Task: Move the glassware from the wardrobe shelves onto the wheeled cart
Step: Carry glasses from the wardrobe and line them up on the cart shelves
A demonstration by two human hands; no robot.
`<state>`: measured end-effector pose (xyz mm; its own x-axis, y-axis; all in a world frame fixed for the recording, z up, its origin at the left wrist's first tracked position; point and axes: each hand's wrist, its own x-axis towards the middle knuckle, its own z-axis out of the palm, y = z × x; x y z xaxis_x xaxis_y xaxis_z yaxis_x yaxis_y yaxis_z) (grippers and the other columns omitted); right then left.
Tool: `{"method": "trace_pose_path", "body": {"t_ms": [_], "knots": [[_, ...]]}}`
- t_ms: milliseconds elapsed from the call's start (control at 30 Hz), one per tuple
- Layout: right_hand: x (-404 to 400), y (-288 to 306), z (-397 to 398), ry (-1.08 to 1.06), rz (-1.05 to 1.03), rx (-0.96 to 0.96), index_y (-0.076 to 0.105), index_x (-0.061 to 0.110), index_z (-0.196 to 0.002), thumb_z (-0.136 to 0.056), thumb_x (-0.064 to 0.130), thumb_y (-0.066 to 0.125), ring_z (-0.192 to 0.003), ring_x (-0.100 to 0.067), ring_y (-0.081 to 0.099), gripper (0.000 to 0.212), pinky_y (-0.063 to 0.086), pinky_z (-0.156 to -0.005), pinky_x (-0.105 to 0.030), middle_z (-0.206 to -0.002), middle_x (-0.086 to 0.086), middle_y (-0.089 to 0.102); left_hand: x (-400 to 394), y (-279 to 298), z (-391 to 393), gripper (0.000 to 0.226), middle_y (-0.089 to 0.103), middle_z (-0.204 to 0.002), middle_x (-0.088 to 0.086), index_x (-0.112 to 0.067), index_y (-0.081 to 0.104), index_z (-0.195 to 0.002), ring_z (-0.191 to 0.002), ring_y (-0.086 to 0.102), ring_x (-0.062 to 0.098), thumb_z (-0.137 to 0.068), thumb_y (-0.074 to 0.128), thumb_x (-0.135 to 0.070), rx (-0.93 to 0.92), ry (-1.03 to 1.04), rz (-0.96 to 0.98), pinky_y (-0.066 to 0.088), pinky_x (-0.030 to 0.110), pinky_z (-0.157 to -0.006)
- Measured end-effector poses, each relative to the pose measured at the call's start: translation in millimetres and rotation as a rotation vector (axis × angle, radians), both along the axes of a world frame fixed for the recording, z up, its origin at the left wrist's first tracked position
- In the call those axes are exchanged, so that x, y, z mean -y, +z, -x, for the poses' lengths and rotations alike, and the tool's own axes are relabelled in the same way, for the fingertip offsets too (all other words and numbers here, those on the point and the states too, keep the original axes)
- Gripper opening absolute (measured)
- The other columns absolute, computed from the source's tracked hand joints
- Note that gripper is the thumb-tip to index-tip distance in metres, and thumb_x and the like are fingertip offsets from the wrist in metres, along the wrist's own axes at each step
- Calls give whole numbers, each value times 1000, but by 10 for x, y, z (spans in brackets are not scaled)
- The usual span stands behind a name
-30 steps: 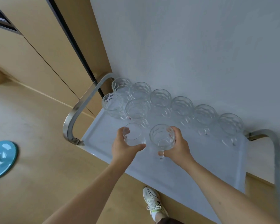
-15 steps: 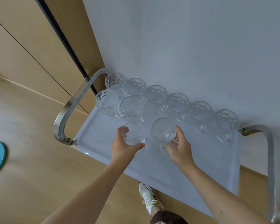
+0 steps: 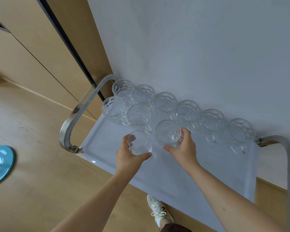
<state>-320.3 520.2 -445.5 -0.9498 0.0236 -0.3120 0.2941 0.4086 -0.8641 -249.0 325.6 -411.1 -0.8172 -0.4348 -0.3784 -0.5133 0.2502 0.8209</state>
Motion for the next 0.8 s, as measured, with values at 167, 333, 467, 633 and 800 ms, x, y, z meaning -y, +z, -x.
{"method": "trace_pose_path", "body": {"t_ms": [167,333,467,633,800], "knots": [[65,-24,111,-2,57,-17,45,14,-139,-64,9,95,-124,-22,55,89,46,-109,-38,-138,-3,49,-1,16,35,84,54,-118,-32,-46,46,-123,-109,56,7,-57,95,-34,5,13,21,45,22,-77],[112,-35,203,-7,54,-27,47,13,-141,-64,8,95,-124,-22,57,90,46,-110,-39,-139,-4,53,3,5,62,83,53,-118,-32,-46,46,-122,-112,57,14,-57,95,-33,26,4,59,53,37,-93],[124,-16,266,22,6,-42,49,14,-142,-63,13,96,-123,-20,57,92,46,-108,-37,-139,-3,55,-16,21,118,82,53,-116,-32,-47,46,-121,-112,58,15,-57,95,-34,31,8,77,54,41,-93],[121,5,257,33,-53,-38,47,17,-145,-64,20,96,-122,-18,56,95,47,-105,-36,-139,-1,54,-5,59,149,84,54,-114,-31,-49,46,-122,-111,59,14,-55,95,-35,19,-8,62,56,41,-91],[150,81,217,36,-105,-15,40,20,-152,-68,23,94,-130,-19,52,100,45,-108,-41,-146,-1,51,59,91,147,82,53,-116,-30,-46,46,-122,-112,59,15,-57,94,-32,-2,-47,48,54,44,-95]]}}
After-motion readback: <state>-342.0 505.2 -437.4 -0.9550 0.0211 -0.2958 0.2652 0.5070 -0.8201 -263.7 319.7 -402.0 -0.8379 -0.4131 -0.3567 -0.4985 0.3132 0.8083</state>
